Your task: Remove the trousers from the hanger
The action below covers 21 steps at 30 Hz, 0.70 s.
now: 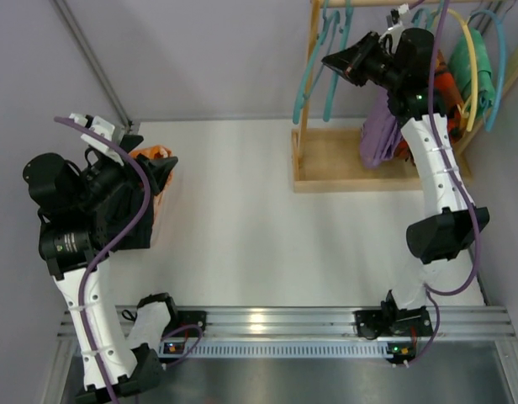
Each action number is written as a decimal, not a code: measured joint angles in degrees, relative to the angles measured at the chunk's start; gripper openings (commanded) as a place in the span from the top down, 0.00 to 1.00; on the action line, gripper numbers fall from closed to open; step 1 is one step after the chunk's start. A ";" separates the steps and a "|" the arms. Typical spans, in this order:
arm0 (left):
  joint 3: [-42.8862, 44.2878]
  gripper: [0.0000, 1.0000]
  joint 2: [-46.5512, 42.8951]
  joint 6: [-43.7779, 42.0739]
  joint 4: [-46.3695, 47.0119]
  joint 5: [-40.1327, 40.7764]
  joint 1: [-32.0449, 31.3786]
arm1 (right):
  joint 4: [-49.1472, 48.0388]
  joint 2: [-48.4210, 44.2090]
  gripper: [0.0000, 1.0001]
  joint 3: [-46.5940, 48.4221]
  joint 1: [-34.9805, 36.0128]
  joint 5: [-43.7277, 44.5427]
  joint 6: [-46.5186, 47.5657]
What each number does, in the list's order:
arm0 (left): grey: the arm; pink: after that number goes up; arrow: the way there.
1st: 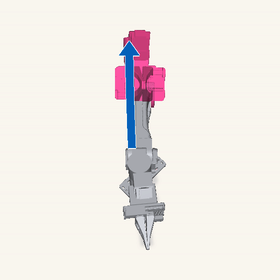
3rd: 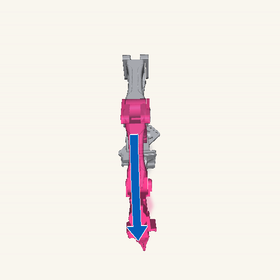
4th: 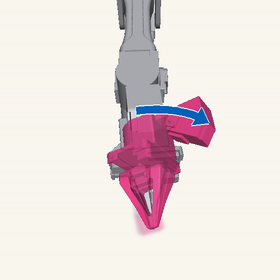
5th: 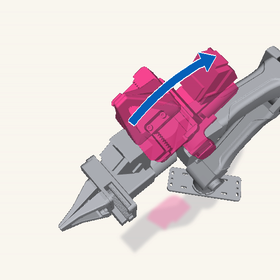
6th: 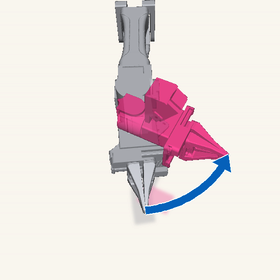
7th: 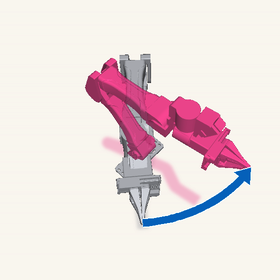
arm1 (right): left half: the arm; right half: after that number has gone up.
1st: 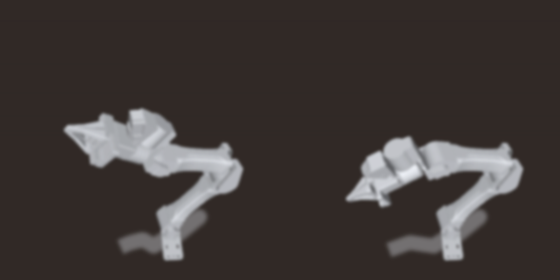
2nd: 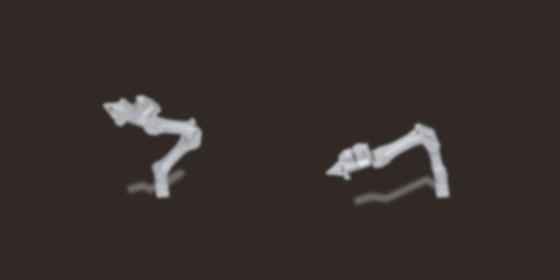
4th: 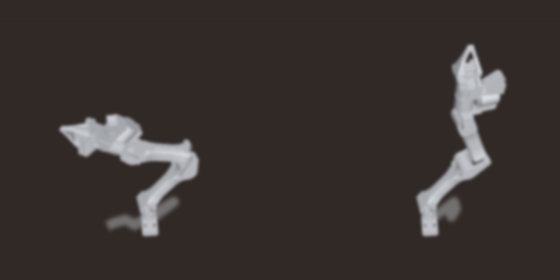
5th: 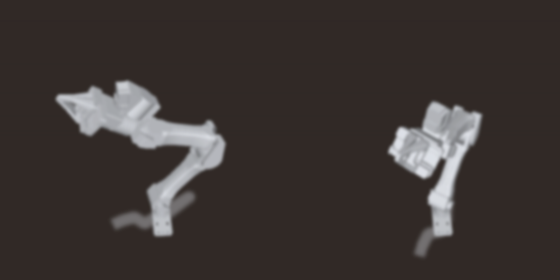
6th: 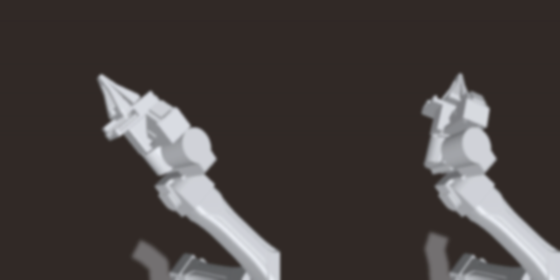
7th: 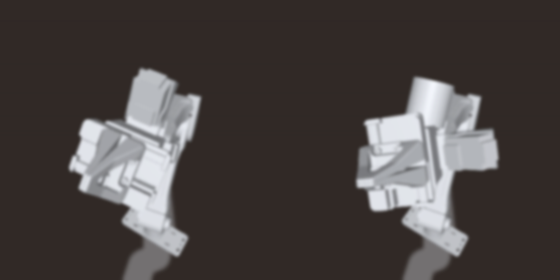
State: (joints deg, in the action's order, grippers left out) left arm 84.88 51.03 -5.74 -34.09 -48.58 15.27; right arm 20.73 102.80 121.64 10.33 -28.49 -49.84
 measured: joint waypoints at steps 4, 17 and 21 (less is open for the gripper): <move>-0.57 0.02 -0.66 -0.02 -0.02 0.02 0.00 | -0.33 0.90 0.89 -0.04 0.24 -0.04 0.90; -1.11 0.01 -0.52 2.21 -0.07 1.07 0.00 | -1.20 -5.42 0.13 -8.41 1.90 0.44 4.55; -1.11 0.01 1.95 4.42 -0.04 1.09 0.00 | -0.70 -12.52 0.01 -13.35 1.77 2.19 6.71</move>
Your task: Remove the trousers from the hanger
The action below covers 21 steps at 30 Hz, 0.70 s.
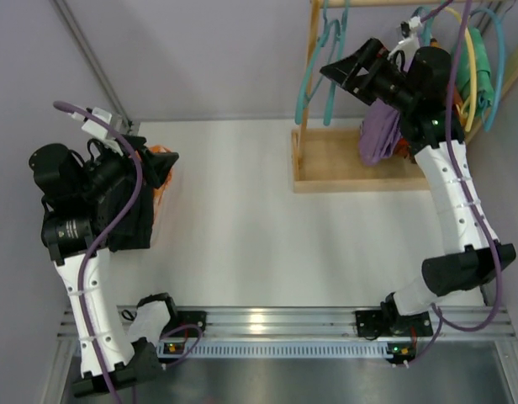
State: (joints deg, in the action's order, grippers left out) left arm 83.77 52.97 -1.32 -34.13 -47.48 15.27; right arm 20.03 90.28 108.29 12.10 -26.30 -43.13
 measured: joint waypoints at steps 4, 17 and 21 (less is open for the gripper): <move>0.15 0.01 3.58 2.56 -0.07 0.02 0.00 | 0.72 -7.13 0.01 -3.89 -0.26 1.95 2.14; 6.23 0.01 15.52 5.53 -0.20 11.65 -14.34 | 2.62 -30.73 0.01 -21.97 -0.55 4.76 11.15; 6.32 0.01 17.84 3.82 -0.20 19.50 -30.05 | 4.72 -38.36 0.01 -28.06 -0.55 5.38 15.39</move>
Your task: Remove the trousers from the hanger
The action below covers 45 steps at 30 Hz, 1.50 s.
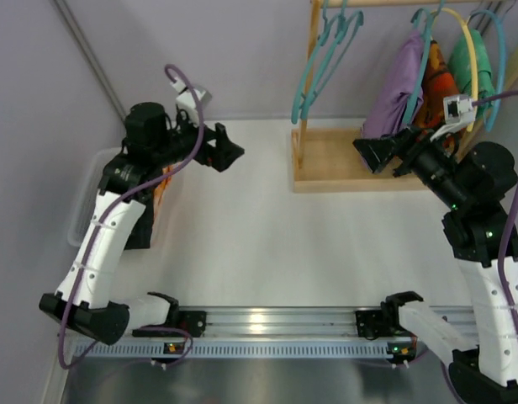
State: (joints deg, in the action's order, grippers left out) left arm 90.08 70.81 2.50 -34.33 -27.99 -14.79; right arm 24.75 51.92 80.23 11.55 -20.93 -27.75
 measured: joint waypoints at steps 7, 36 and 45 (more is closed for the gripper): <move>0.04 0.01 6.71 -0.17 -0.09 5.64 -11.63 | 4.70 -10.47 0.01 -9.68 0.00 1.31 6.10; -3.98 0.01 5.95 1.03 -2.54 14.56 -12.17 | 10.34 2.51 0.04 13.00 -6.45 3.58 8.11; -2.64 0.01 5.40 2.38 -2.47 15.98 -12.09 | 9.70 6.32 0.05 10.12 -8.00 -1.33 6.36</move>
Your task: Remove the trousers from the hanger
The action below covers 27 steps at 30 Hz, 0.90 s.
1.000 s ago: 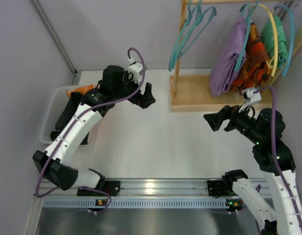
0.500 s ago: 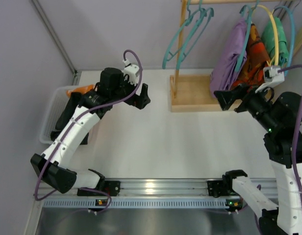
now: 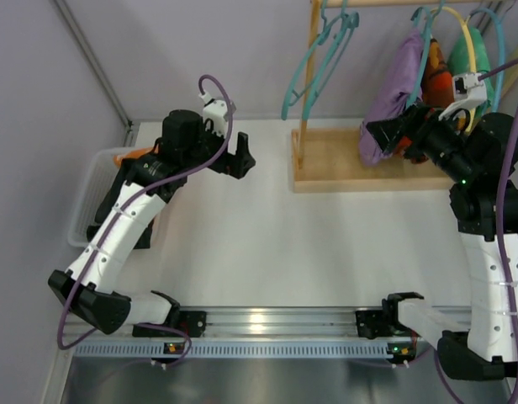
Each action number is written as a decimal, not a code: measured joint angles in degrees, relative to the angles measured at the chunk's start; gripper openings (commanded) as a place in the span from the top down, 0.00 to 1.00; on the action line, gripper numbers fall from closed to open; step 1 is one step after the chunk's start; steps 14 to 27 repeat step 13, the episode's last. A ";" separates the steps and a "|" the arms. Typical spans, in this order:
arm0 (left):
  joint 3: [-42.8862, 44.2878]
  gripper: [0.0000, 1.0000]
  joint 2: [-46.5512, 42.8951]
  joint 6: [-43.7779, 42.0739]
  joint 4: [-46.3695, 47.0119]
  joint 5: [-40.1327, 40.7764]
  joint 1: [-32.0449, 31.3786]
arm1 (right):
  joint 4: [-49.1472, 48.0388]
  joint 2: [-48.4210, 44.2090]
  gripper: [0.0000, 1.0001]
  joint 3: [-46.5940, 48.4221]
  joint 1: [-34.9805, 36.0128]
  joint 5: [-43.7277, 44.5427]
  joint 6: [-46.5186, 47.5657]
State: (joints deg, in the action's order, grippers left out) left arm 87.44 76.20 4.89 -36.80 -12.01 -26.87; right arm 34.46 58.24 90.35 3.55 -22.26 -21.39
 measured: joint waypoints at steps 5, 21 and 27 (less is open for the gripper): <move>0.00 0.01 -0.85 0.28 0.04 0.81 0.24 | 0.79 -1.40 0.05 -3.10 -0.07 -1.31 -0.35; 0.15 0.01 -1.05 1.46 0.09 0.96 0.66 | 0.72 -3.82 0.04 -3.32 -0.57 -2.12 -0.92; 0.15 0.01 -1.05 1.46 0.09 0.96 0.66 | 0.72 -3.82 0.04 -3.32 -0.57 -2.12 -0.92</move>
